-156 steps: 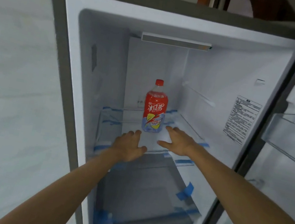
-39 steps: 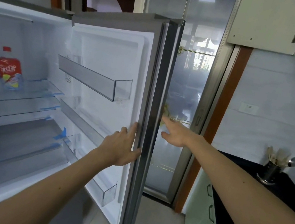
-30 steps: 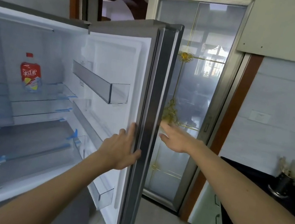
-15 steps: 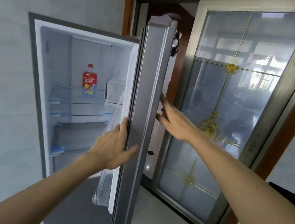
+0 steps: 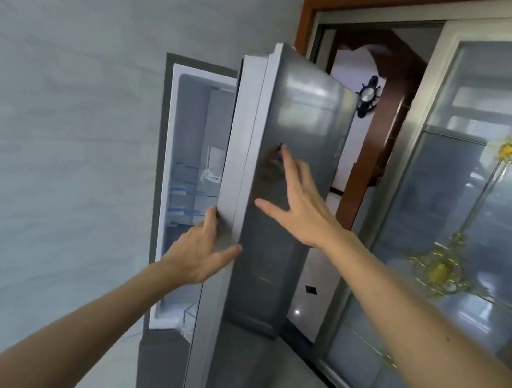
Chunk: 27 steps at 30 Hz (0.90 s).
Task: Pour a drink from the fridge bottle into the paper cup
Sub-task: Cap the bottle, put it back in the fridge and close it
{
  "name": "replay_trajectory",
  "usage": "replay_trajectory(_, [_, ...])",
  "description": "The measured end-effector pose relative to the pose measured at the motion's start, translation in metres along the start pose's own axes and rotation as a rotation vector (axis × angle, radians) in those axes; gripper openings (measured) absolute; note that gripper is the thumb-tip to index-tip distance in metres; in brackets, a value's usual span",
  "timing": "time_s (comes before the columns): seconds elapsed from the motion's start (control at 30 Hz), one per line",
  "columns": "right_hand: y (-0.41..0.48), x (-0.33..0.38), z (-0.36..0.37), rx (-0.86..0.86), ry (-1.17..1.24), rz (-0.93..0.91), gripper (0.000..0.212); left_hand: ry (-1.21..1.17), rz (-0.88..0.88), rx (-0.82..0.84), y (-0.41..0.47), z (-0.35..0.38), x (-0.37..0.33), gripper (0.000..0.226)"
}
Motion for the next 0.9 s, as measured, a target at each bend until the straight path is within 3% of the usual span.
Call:
replay_trajectory(0.47, [0.09,0.048,0.041,-0.132,-0.121,0.02,0.103,-0.204,0.025,0.063,0.047,-0.049,0.085,0.071])
replay_trajectory(0.63, [0.124,0.05,0.056,-0.225,-0.33,0.01,0.099,-0.275,0.087,0.065,0.064,-0.058,0.112,0.071])
replay_trajectory(0.9, [0.187,0.041,0.083,-0.267,-0.432,-0.11,0.1,-0.165,0.108,-0.096,0.086,-0.068,0.149,0.076])
Point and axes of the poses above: each hand's wrist, its own y-axis towards the middle knuckle, its own z-axis out of the palm, x = y × z, the point moved 3 cm from there along y, towards the middle knuckle, and after that the axes turned 12 degrees about x, right-handed, at the moved point
